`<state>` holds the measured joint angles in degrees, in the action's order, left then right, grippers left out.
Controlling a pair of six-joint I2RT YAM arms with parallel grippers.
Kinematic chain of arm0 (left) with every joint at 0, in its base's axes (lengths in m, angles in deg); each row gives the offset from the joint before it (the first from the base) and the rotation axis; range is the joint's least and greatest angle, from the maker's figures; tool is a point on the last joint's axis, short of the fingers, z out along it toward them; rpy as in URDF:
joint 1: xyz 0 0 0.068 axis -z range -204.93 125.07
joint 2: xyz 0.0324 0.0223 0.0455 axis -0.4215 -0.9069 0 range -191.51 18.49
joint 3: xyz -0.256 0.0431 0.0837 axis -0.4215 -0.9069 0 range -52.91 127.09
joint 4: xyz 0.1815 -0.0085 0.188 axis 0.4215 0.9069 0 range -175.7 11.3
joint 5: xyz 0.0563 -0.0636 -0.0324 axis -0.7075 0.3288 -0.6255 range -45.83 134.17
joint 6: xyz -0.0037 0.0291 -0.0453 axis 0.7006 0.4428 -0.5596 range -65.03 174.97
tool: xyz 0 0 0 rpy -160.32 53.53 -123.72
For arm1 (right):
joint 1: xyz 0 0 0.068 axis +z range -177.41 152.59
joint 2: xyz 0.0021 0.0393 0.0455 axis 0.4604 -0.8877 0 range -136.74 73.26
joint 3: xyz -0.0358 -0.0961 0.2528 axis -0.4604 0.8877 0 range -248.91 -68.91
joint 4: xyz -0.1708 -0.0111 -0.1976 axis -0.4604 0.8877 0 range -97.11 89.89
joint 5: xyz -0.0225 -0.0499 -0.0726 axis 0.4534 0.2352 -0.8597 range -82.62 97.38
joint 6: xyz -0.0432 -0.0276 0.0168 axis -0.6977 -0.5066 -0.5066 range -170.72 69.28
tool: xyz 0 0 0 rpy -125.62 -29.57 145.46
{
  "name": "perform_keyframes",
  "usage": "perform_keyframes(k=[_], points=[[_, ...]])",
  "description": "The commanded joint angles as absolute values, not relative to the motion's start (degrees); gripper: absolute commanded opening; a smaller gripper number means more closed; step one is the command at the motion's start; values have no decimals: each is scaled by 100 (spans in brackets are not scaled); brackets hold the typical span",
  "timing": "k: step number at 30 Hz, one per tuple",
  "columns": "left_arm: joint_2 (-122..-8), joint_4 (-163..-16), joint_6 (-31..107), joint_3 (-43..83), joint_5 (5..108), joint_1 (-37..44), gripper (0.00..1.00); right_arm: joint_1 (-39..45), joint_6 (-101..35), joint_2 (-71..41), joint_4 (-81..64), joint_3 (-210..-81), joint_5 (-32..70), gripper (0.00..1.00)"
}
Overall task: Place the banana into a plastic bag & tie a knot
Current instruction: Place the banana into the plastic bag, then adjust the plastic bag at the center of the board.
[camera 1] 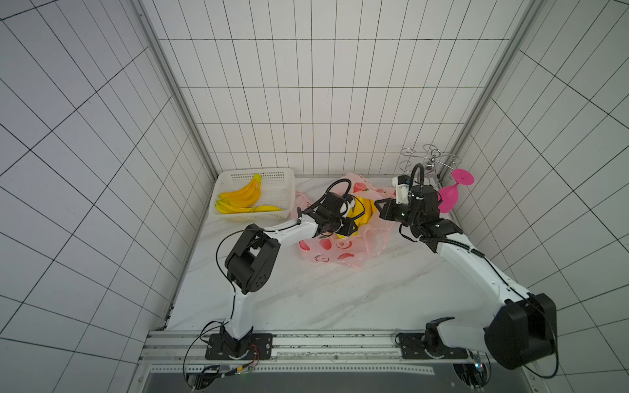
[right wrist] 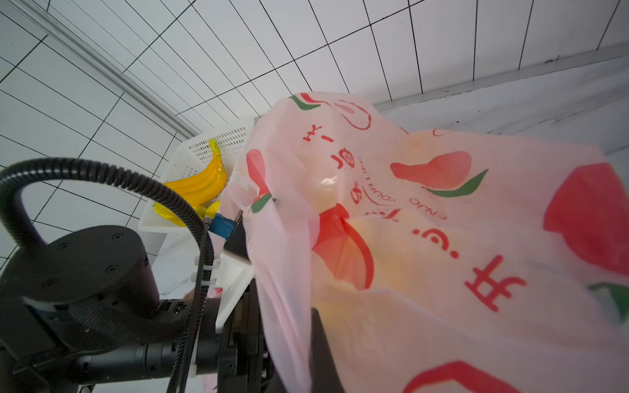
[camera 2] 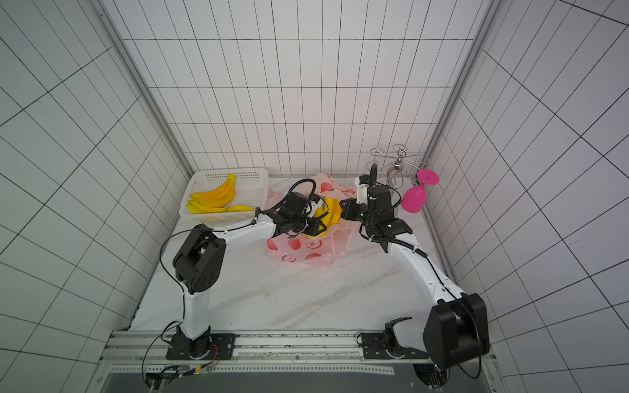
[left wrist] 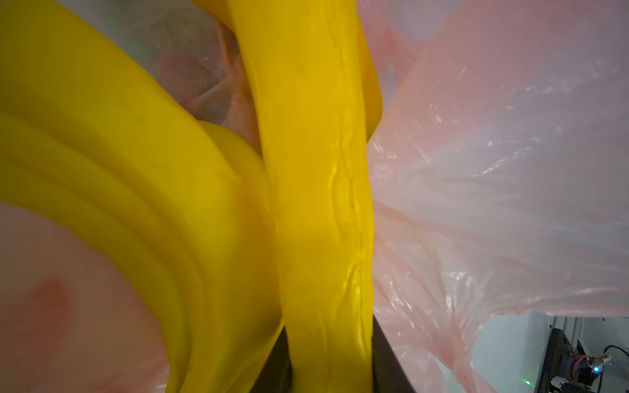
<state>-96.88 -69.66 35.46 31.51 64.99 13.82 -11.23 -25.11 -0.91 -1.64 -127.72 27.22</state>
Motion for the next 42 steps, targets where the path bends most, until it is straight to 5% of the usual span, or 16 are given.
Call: perform_keyframes(k=[1, 8, 17, 22, 25, 36, 42], points=[[-9816, -7348, 3258, 3449, 6332, 1322, 36, -1071, -2481, -92, -294, -12849, 2620, 0], [-9196, -7234, 3316, 3028, 5815, 1504, 67, -1080, -2556, -169, -272, -12858, 2451, 0], [-6753, -6947, 3800, 1142, 5330, 2071, 71, -1102, -2709, -428, -88, -13159, 2294, 0], [-5138, -7227, 3874, 6, 3721, 2211, 72, -1098, -2724, -510, -53, -13280, 2345, 0], [-4964, -7087, 4019, -158, 2913, 1958, 84, -1089, -2708, -508, -68, -13272, 2364, 0], [-6559, -6765, 3780, 837, 3068, 1397, 78, -1089, -2724, -440, 4, -13256, 2364, 0], [-7240, -6749, 3509, 1361, 3844, 1124, 49, -1090, -2744, -411, 6, -13198, 2348, 0]])
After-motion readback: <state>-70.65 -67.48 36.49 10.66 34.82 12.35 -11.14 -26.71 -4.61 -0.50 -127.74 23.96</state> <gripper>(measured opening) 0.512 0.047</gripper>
